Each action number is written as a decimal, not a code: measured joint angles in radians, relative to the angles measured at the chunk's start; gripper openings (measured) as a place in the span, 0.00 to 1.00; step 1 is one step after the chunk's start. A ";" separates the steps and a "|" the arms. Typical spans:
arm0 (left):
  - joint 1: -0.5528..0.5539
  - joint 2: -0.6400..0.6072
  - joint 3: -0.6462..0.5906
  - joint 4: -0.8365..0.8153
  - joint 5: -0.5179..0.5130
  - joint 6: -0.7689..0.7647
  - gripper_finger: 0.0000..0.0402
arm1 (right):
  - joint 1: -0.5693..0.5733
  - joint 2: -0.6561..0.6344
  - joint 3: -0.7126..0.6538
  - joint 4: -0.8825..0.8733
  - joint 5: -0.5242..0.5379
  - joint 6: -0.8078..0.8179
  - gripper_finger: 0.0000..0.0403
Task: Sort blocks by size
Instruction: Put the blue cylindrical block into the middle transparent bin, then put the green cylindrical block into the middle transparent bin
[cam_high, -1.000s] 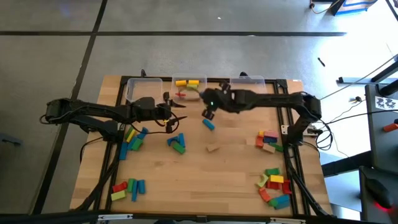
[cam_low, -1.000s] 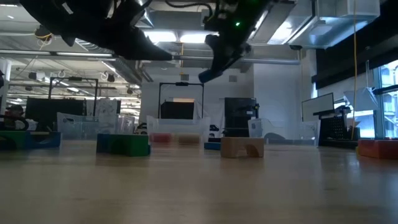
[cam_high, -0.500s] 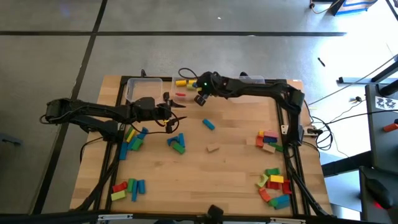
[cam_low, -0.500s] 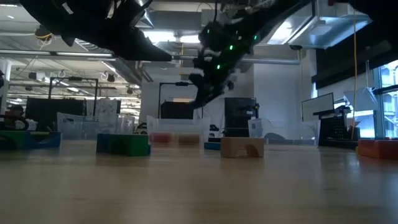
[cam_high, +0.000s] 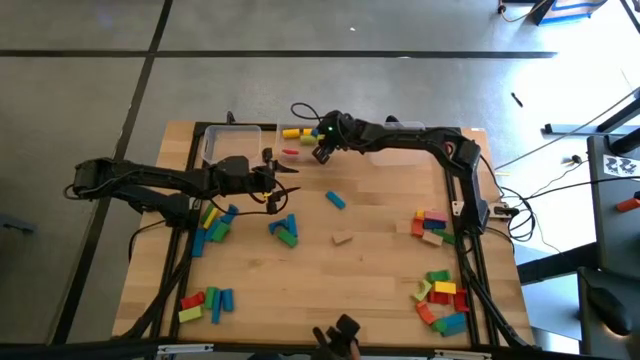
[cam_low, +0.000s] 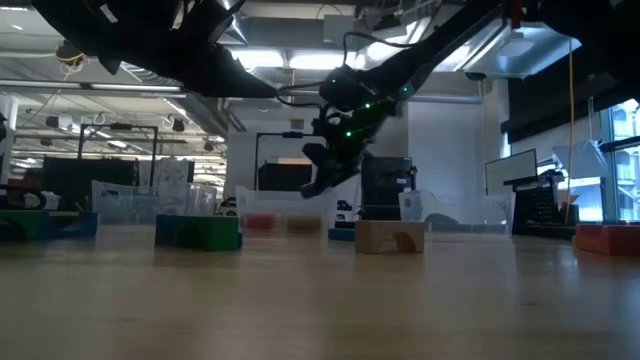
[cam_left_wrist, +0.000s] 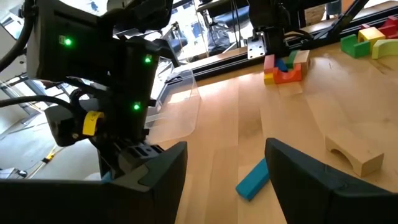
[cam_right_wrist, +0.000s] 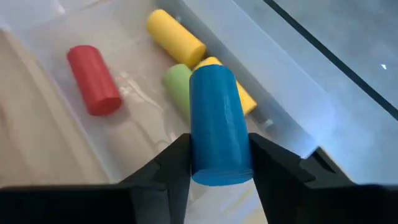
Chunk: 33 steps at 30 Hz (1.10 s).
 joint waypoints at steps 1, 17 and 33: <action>0.000 0.000 0.000 0.000 0.000 0.000 0.52 | 0.000 0.000 0.000 0.005 -0.008 0.000 0.40; 0.000 0.000 0.000 -0.001 0.000 0.002 0.52 | 0.054 -0.141 0.002 -0.130 -0.023 -0.060 0.52; 0.000 0.000 0.000 -0.001 0.000 0.004 0.52 | 0.388 -0.504 0.002 -0.720 -0.005 0.234 0.52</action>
